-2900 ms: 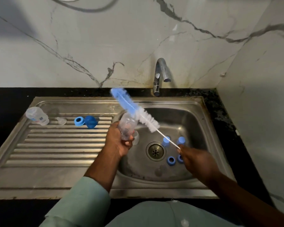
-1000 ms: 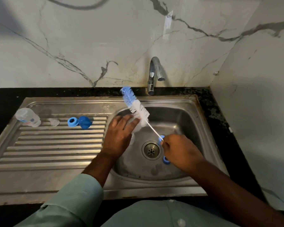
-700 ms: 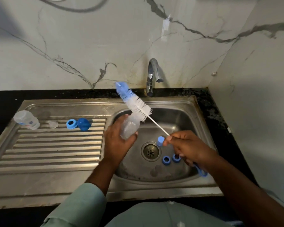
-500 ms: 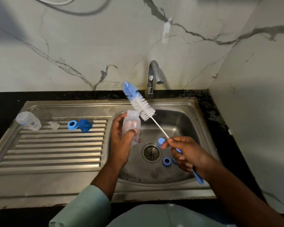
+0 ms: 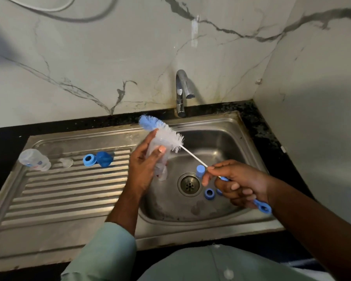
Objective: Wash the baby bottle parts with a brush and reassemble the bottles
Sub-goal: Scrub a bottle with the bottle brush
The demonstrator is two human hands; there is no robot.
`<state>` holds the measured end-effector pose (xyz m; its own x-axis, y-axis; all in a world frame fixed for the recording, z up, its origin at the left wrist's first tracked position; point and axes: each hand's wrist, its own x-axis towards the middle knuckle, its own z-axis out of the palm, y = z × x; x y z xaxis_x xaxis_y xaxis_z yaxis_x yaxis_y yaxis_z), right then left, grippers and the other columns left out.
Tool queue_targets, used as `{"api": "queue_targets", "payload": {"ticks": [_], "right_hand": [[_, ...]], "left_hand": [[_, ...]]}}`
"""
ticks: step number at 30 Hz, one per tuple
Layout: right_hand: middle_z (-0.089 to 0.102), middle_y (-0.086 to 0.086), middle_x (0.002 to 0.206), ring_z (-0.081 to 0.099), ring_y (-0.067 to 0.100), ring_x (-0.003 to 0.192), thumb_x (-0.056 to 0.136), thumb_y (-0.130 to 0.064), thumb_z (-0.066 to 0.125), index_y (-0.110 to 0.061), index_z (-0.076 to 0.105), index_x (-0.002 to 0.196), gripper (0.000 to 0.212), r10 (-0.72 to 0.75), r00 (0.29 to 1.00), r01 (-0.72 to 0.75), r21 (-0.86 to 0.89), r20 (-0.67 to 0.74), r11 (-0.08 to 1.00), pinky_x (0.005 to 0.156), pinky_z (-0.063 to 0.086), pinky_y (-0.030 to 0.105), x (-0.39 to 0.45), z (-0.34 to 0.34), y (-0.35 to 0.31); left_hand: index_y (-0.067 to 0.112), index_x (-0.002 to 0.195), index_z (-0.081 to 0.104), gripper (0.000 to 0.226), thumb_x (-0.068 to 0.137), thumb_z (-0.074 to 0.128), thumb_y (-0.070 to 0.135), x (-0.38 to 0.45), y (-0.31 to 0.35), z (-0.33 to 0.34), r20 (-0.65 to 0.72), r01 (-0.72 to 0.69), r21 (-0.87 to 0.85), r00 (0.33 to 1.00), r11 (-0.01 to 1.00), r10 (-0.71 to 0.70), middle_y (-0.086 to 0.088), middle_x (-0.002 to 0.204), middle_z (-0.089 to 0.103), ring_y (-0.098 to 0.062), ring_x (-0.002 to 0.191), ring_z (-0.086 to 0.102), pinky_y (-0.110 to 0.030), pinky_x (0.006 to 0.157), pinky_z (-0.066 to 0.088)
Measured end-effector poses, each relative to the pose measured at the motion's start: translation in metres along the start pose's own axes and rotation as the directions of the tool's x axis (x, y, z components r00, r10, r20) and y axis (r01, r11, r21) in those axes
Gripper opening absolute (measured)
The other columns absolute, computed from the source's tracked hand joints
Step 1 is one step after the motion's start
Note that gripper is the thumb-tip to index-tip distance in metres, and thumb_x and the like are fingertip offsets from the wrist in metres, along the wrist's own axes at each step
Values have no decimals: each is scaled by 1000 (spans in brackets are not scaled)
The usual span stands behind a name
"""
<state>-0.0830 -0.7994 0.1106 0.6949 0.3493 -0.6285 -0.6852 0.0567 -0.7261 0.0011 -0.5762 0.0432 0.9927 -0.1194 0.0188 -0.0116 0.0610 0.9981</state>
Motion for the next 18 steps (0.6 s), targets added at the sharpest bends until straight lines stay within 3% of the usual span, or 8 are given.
{"api": "queue_targets", "payload": {"ticks": [2,5,8,10,12,15,16,18], "right_hand": [[26,0,42,16,5,24,100,-25,39,-1,60,91,33,18,1000,-18,-56,2,998,33,16,6,0,-1,-2],[25,-1,41,16,4,25,100,-23,39,0,60,88,34,7,1000,-9,-99,-20,995,33,15,6,4,1,-6],[27,0,41,16,5,25,101,-23,40,0,61,87,35,-10,999,4,-159,-37,987,33,15,6,5,3,-7],[28,0,40,17,6,25,101,-23,40,1,61,85,35,-11,998,-1,-202,-57,979,34,16,7,7,4,-6],[29,0,40,18,6,25,101,-22,39,1,60,85,36,-13,997,-4,-210,-82,978,34,17,7,11,4,-4],[30,0,41,18,6,25,101,-23,39,1,61,85,36,-10,997,-6,-199,-79,980,33,19,7,16,5,-3],[30,1,41,19,6,25,101,-23,39,1,61,85,35,-10,996,-8,-205,-87,979,33,19,7,17,6,-3],[30,0,41,19,6,25,101,-22,39,2,59,84,35,-19,990,-9,-199,-138,980,32,19,7,21,7,-4]], "left_hand": [[38,129,52,46,90,64,16,3,4,-5,-3,-11,70,1000,997,11,9,133,54,-3,110,62,-23,77,58],[44,129,55,50,83,71,38,6,6,-8,112,32,201,992,979,-56,8,140,50,-9,114,58,-33,82,60],[33,138,52,52,90,67,25,10,6,-11,-13,10,190,1000,982,-8,15,129,53,10,105,56,-18,81,56],[35,137,51,52,88,68,26,10,4,-10,35,1,253,999,967,-10,15,127,53,16,100,56,-16,77,55],[37,136,53,56,84,72,37,10,-2,-6,109,7,346,993,938,-48,9,136,51,3,112,56,-23,82,56],[35,137,53,62,79,72,46,15,-10,-6,-78,32,318,997,947,-7,6,138,54,-12,123,54,-33,96,53],[37,137,51,64,77,70,50,14,-9,-4,-80,34,311,997,950,-10,7,138,53,-13,123,54,-32,94,54],[43,137,47,62,78,67,52,10,-11,6,26,44,361,998,932,-58,8,138,49,-15,119,55,-24,73,57]]}}
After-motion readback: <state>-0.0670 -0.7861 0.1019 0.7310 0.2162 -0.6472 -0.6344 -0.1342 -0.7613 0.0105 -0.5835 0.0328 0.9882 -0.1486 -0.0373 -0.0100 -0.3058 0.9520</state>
